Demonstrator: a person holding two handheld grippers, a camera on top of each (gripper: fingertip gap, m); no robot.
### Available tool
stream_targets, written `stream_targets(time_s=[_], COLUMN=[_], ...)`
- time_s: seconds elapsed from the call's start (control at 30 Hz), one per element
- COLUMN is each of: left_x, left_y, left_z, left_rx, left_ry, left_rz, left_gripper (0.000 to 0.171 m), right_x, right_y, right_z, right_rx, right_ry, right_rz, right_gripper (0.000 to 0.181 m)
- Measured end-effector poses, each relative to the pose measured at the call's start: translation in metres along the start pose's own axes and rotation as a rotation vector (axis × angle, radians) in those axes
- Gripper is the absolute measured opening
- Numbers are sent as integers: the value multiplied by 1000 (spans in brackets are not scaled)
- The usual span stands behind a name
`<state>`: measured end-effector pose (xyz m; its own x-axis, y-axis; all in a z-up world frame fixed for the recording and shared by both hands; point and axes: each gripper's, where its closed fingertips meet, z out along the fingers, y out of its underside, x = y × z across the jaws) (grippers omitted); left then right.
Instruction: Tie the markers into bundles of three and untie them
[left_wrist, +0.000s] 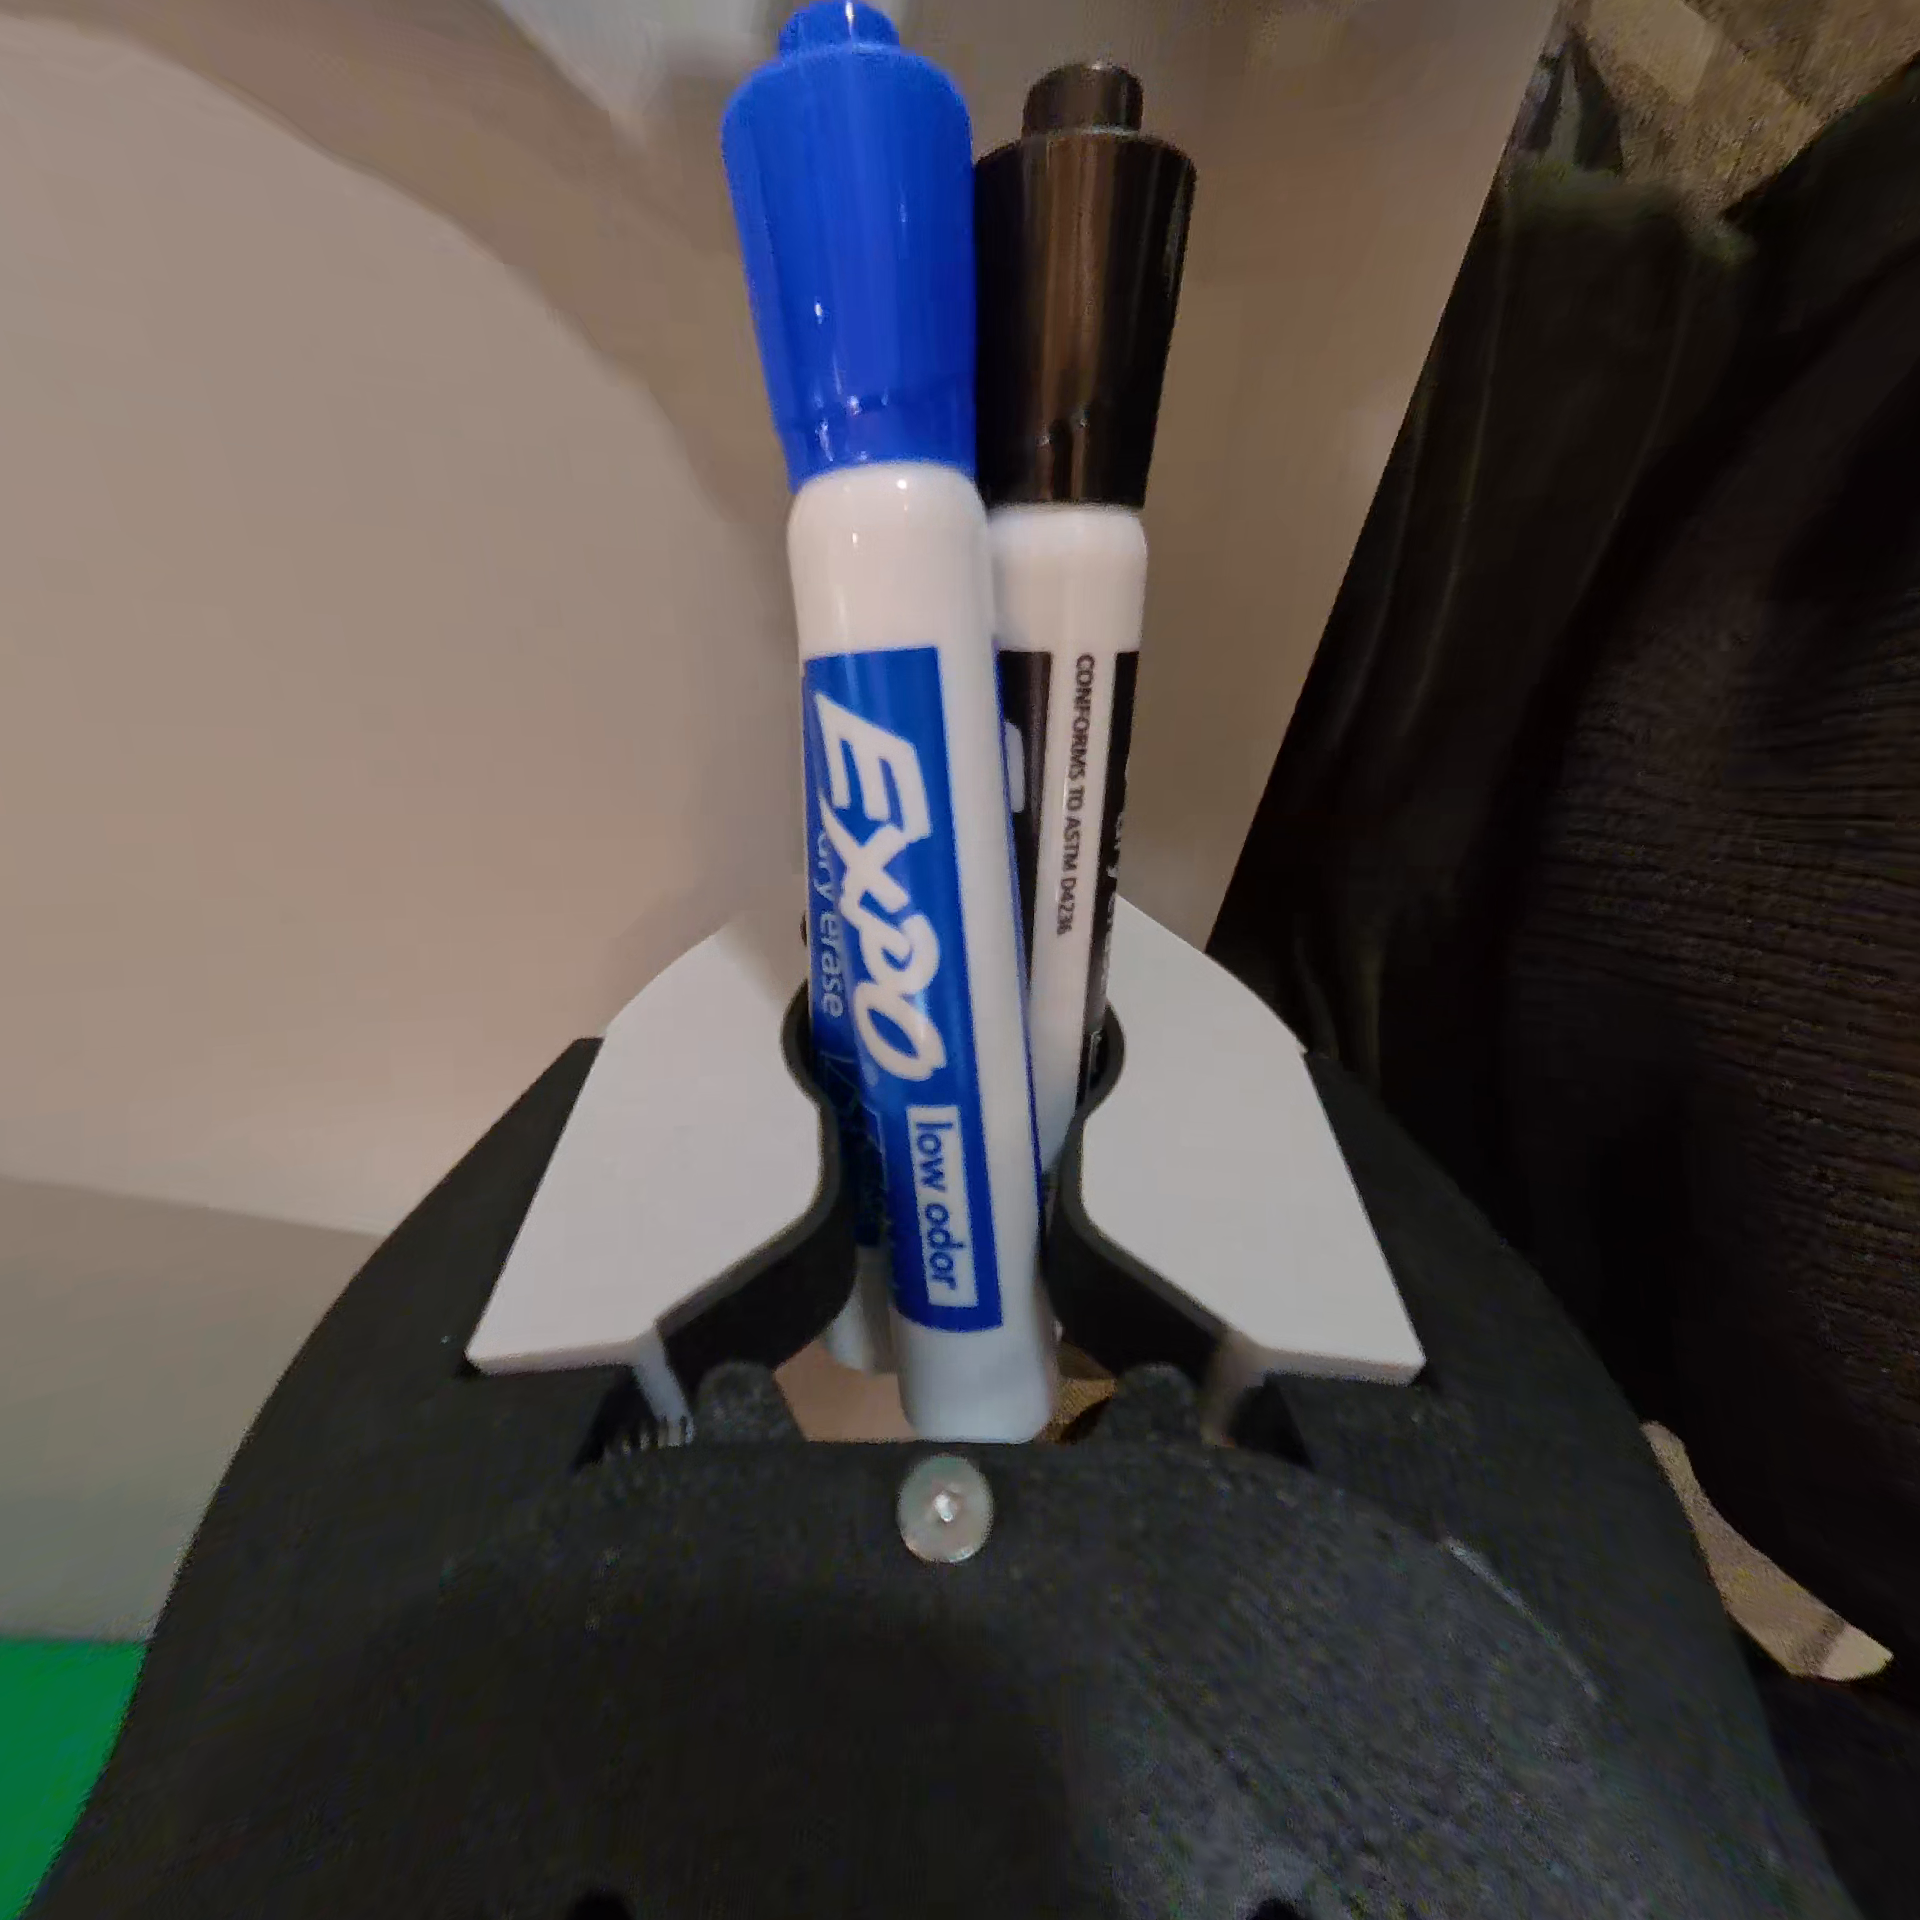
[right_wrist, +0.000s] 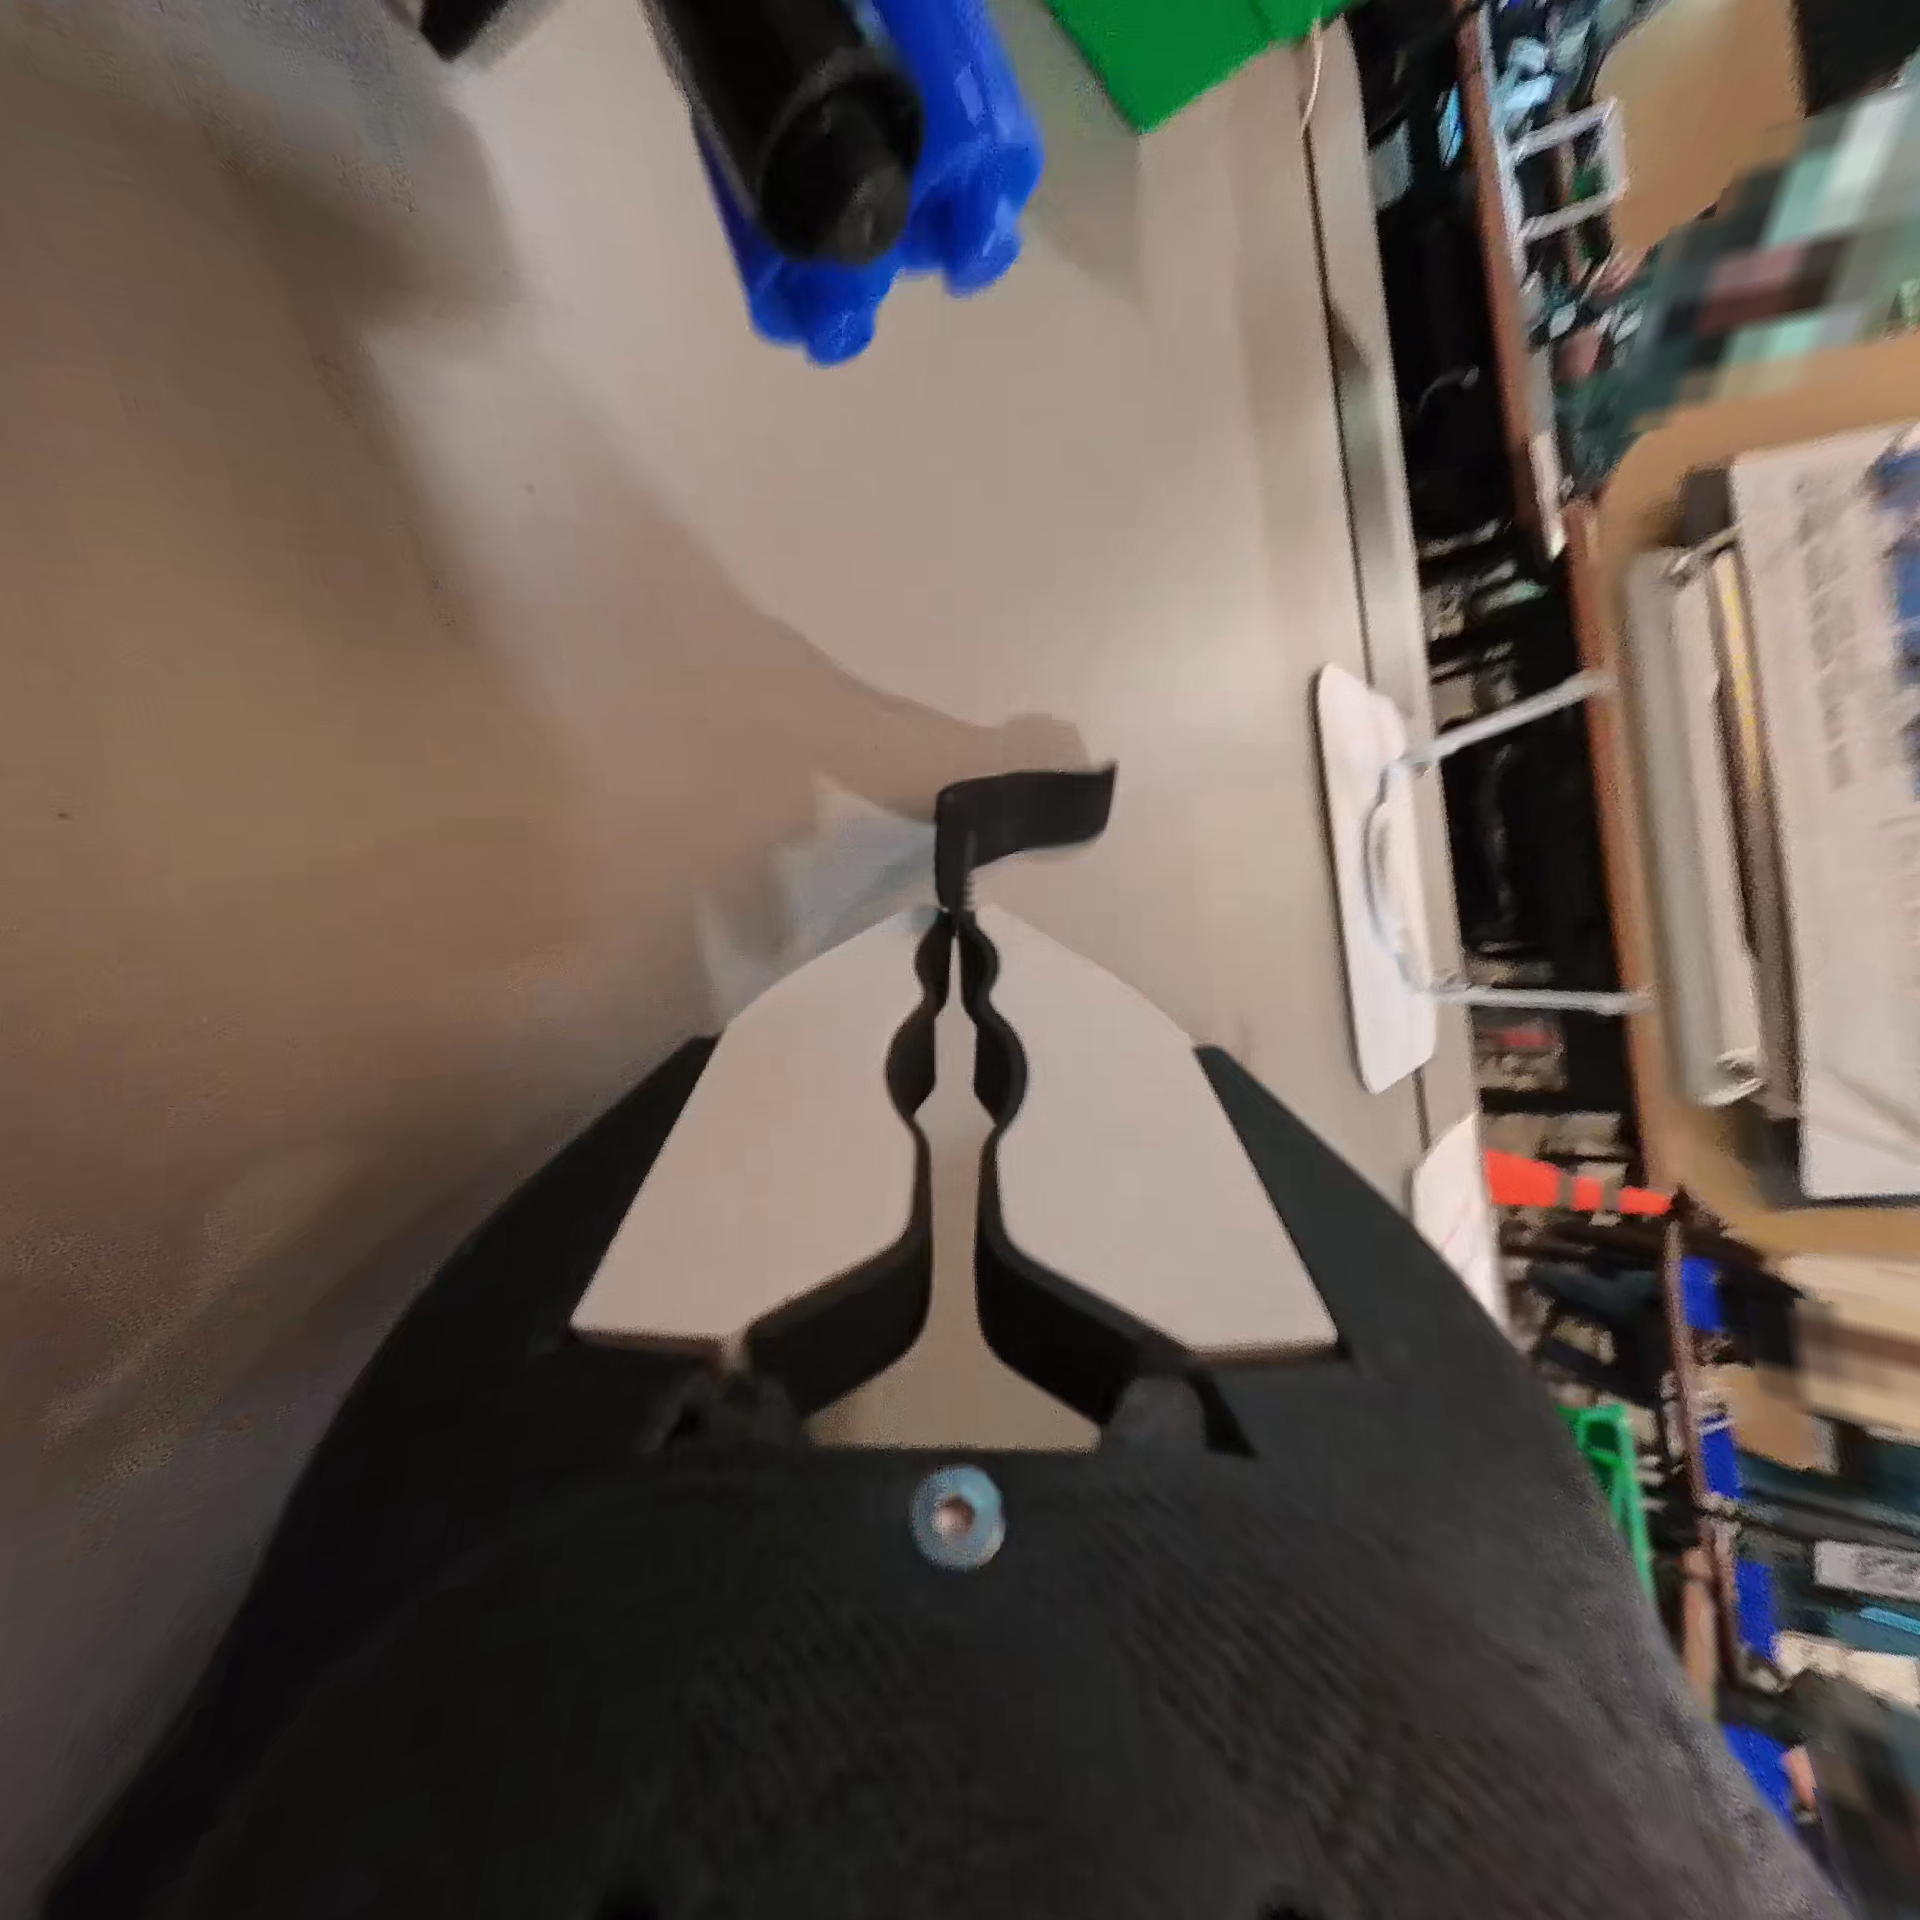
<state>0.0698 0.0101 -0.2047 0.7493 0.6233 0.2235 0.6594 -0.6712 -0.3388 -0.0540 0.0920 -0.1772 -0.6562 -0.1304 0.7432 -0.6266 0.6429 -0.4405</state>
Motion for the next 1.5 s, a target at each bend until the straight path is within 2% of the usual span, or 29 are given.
stream_targets(time_s=[0.17,0.23,0.27,0.33,0.37,0.43,0.5,0.6,0.7,0.77,0.8,0.83,0.93,1.03,1.13,1.23,1.33,1.37,1.5], left_x=[10,10,10,11,10,10,6,5,3,0,-1,-2,-6,-10,-12,-10,-8,-7,-3], left_y=[9,10,11,11,10,8,7,6,4,5,6,8,14,18,19,17,16,16,14], left_z=[-3,-7,-9,-14,-17,-21,-25,-29,-32,-33,-33,-34,-36,-39,-43,-46,-46,-45,-43], left_rx=[8,-1,-12,-21,-16,-7,-11,-15,-10,-10,-8,-5,3,10,15,19,16,10,-1], left_ry=[12,-3,-12,-25,-25,-16,-22,-24,-16,-14,-11,-8,0,-2,-9,-12,-13,-10,-2], left_rz=[15,21,25,35,35,27,17,22,18,12,7,1,-21,-39,-47,-43,-41,-40,-27], left_gripper=[45,46,46,46,46,45,46,46,45,45,46,46,45,45,45,45,46,46,45], right_x=[5,17,23,44,47,24,8,6,-18,-32,-36,-35,-28,-17,4,2,-7,-13,-18], right_y=[-23,-22,-14,2,8,19,12,16,10,-6,-12,-18,-33,-43,-39,-38,-39,-39,-53], right_z=[-11,-22,-29,-50,-59,-63,-51,-46,-39,-32,-29,-27,-25,-31,-36,-43,-52,-56,-64], right_rx=[-2,-83,-194,-502,-638,-791,-769,-767,-629,-481,-437,-411,-347,-237,-170,-43,99,142,174], right_ry=[32,76,91,142,120,-85,-199,-308,-459,-486,-481,-455,-401,-388,-319,-285,-197,-181,-88], right_rz=[-70,-204,-334,-680,-785,-769,-841,-1121,-1138,-1119,-1104,-1074,-887,-599,-243,171,481,545,526], right_gripper=[1,1,1,1,1,1,1,1,2,4,16,35,51,48,48,52,49,44,41])
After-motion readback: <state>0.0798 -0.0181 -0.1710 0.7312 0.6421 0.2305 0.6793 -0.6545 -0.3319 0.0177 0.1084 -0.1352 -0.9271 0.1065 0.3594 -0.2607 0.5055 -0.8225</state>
